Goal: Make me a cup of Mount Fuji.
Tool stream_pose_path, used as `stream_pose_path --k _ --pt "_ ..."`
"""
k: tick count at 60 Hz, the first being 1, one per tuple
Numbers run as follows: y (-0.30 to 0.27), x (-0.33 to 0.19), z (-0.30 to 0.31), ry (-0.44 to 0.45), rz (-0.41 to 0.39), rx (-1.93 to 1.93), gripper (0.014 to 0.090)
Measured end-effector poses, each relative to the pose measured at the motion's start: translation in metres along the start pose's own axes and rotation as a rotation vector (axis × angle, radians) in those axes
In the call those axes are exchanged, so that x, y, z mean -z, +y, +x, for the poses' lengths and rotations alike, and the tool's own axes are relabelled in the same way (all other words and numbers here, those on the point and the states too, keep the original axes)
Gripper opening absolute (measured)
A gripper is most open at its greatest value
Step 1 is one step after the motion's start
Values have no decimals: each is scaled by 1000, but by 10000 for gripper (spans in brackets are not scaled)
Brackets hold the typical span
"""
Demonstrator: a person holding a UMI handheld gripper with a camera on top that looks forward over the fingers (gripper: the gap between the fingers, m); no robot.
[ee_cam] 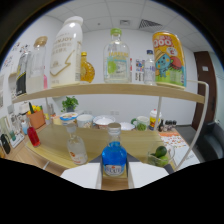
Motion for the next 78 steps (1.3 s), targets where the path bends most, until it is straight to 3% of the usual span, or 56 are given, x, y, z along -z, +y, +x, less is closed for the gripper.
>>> stream_pose_path --k 10,21,27,53,78 --pt "19 46 -6 -1 20 8 349" --pt "100 63 -9 38 -65 32 348" --pt "120 62 -6 73 -67 86 348" --pt "100 60 -5 246 -90 1251 345" --pt "96 47 -7 357 -194 1801 347"
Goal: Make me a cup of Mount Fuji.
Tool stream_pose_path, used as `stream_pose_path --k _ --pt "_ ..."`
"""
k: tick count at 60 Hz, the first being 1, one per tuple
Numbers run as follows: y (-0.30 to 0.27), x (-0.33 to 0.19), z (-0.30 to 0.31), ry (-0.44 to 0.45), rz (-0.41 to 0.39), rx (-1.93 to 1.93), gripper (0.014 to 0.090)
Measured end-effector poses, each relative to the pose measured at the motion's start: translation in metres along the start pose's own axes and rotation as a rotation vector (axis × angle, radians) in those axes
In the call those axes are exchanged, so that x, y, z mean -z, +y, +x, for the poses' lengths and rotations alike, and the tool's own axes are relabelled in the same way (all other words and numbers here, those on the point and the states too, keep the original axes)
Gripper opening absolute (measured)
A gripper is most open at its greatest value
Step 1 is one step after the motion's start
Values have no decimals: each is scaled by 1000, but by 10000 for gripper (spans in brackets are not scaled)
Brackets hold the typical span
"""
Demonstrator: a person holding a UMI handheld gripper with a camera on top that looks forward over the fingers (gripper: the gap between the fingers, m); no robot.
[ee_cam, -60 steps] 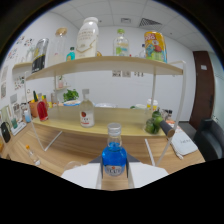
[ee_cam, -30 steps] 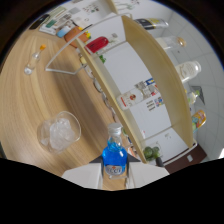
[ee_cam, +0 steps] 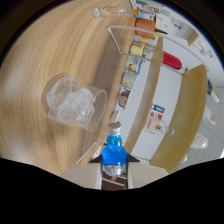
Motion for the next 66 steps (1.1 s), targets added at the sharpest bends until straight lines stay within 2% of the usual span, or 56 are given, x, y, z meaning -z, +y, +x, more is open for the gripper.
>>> stream_pose_path --k 12,17,27,34,47,62,66 --pt "-2 9 7 -37 36 -205 349" --pt "-4 22 22 -63 114 -471 352" --pt "20 51 66 -60 297 -1041 353" --pt "54 56 63 -119 357 -1426 352" --pt "111 13 -23 -258 193 -1768 351" --pt "119 -23 -114 -412 29 -1781 351" --pt "115 -27 -127 -450 10 -1770 351"
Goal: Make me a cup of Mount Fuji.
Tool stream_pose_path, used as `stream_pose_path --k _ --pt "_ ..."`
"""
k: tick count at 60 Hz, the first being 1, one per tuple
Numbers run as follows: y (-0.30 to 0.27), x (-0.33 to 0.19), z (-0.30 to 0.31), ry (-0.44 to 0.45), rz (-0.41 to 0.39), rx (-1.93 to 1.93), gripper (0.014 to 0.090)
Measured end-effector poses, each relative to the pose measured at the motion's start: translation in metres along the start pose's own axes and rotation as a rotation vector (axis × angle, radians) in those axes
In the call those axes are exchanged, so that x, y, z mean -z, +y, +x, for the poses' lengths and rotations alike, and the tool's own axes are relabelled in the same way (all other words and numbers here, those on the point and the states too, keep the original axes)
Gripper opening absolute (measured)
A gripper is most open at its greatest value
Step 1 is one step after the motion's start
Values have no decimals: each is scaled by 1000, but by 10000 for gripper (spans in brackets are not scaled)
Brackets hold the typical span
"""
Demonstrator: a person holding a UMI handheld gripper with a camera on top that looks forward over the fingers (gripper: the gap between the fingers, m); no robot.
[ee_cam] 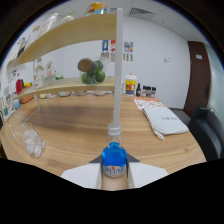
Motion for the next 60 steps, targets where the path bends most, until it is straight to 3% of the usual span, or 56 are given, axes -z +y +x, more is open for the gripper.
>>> stream_pose_path --k 13,33,40,42,43,44,45,46,47,48,55,56,57,60 --pt "22 -11 8 20 -123 44 360" --pt "35 -1 13 47 -149 -21 392" --pt "30 8 14 57 -134 -32 549" --pt "23 15 13 62 -117 -35 688" --pt "19 19 13 68 -106 -38 799" --pt "15 24 14 78 -95 -41 757" --pt "10 29 14 89 -85 -46 843" --pt "5 34 14 100 -77 -52 853" --pt "0 40 13 109 -67 -58 804" --pt "-6 46 11 113 -58 -62 853" --pt "-47 88 -19 130 29 -97 854" --pt "-51 93 -25 131 39 -101 793" --pt "-55 98 -32 132 46 -104 853" --pt "-64 109 -55 131 63 -110 855"
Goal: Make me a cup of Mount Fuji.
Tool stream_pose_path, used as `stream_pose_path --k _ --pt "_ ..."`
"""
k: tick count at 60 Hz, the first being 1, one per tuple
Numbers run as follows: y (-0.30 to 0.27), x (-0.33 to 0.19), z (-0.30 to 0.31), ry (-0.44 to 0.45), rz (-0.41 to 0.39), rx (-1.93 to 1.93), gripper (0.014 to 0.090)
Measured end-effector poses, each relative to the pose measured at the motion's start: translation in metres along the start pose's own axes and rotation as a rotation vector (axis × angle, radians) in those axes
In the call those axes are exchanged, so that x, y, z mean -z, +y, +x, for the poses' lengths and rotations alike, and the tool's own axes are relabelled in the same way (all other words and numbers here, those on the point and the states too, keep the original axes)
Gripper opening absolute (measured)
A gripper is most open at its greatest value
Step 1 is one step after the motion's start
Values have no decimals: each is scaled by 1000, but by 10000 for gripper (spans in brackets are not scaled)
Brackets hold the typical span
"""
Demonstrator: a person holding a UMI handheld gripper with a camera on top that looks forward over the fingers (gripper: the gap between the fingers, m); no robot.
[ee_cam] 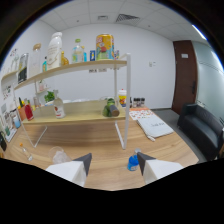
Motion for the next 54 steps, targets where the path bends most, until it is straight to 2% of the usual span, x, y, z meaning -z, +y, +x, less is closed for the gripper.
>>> stream_pose_path --k 8,15,22,37,54 --pt "2 21 -71 -42 17 -18 853" --pt "20 19 -131 -93 -3 -10 852" --pt "11 17 -178 -127 -13 10 861" --pt "-118 28 -250 -171 132 7 863" --pt "-262 14 -292 -175 311 14 853"
